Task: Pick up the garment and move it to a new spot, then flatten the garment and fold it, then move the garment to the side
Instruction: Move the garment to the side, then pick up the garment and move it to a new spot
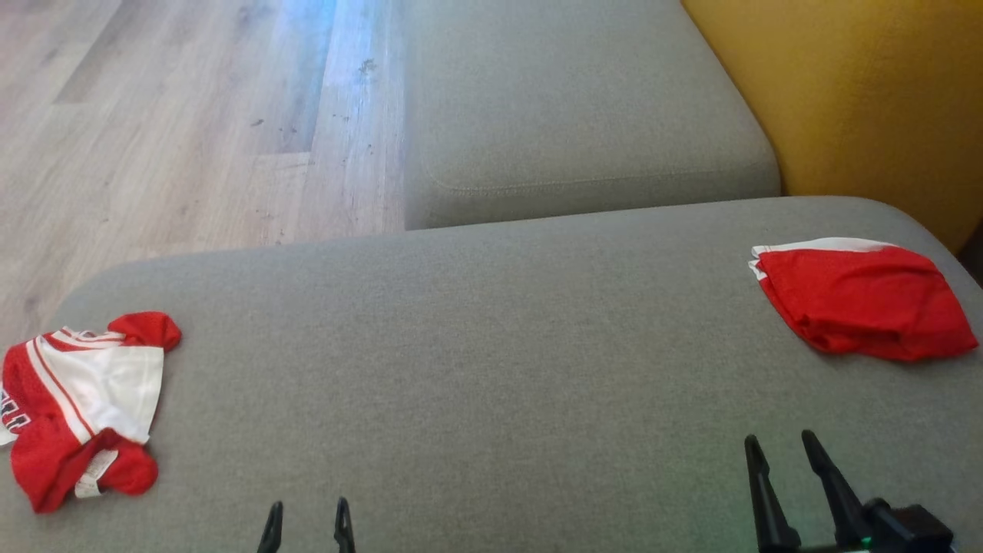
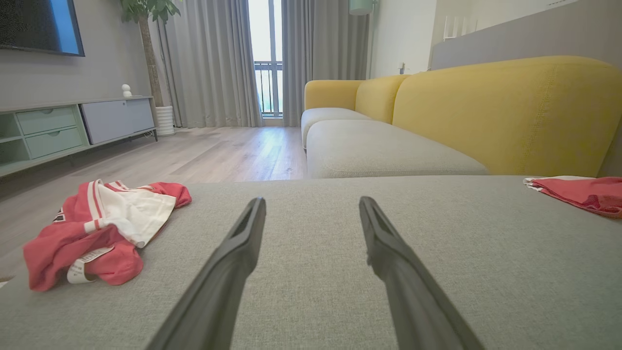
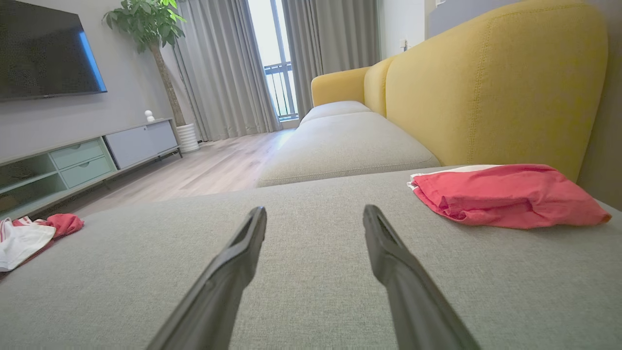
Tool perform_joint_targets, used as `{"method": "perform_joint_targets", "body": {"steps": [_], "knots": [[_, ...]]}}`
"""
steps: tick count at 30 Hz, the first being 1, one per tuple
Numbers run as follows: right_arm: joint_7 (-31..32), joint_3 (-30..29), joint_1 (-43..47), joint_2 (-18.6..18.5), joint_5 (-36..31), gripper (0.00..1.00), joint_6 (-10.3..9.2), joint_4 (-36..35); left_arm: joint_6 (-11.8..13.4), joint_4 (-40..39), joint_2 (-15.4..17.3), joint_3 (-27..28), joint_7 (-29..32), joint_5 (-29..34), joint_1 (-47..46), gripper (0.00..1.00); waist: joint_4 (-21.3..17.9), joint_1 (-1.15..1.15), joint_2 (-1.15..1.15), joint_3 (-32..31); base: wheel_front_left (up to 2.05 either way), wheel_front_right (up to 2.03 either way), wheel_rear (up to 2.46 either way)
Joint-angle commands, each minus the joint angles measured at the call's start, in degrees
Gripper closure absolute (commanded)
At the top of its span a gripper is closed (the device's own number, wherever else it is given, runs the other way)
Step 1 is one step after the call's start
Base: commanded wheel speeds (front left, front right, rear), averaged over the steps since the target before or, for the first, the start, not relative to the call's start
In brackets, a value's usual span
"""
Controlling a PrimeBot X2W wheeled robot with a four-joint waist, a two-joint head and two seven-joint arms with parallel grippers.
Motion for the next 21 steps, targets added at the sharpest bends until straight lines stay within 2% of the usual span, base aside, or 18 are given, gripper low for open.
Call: {"method": "perform_joint_targets", "body": {"steps": [1, 21], "knots": [[-0.62, 1.24, -1.55, -0.43, -0.79, 0.0, 0.39, -2.16, -0.34, -1.99, -0.41, 2.0, -0.29, 0.43, -2.17, 0.0, 0.15, 0.01, 0.0, -0.23, 0.0, 0.0, 0.0], [-0.62, 2.35, -0.01, -0.32, -1.56, 0.0, 0.39, -1.81, -1.84, -0.18, -0.41, 3.02, -0.29, 0.74, -2.7, 0.0, 1.67, 0.01, 0.0, 0.15, 0.0, 0.0, 0.0]]}}
